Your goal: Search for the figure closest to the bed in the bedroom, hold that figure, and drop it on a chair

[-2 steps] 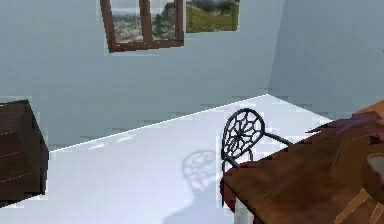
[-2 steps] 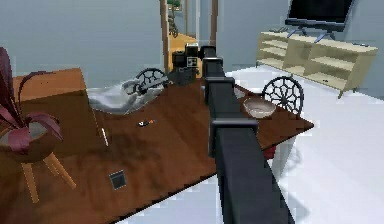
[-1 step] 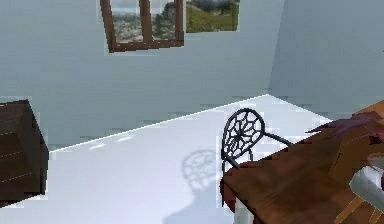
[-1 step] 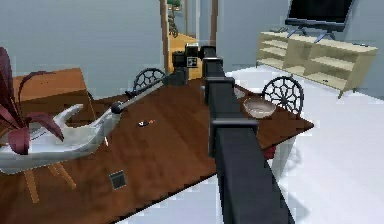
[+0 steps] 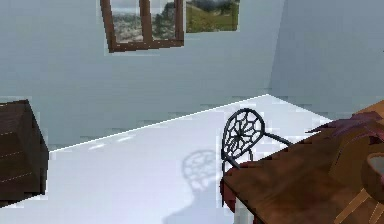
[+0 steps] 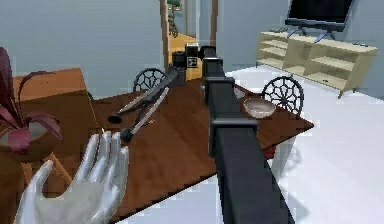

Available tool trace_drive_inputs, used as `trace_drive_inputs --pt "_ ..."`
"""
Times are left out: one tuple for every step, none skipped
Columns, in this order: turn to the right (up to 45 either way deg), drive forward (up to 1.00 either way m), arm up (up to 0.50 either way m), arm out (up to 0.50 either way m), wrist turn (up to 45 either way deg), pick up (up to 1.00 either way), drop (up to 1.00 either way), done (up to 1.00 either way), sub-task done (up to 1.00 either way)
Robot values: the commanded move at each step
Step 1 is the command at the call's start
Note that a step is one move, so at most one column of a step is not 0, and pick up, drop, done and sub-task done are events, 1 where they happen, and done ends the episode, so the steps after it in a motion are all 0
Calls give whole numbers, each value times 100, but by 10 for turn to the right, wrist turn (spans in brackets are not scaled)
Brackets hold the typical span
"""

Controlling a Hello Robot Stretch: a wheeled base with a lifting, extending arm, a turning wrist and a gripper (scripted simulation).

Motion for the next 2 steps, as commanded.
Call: trace_drive_inputs --pt "0 0 0 0 -30 0 0 0 0" --pt "0 0 0 -46 0 0 0 0 0"
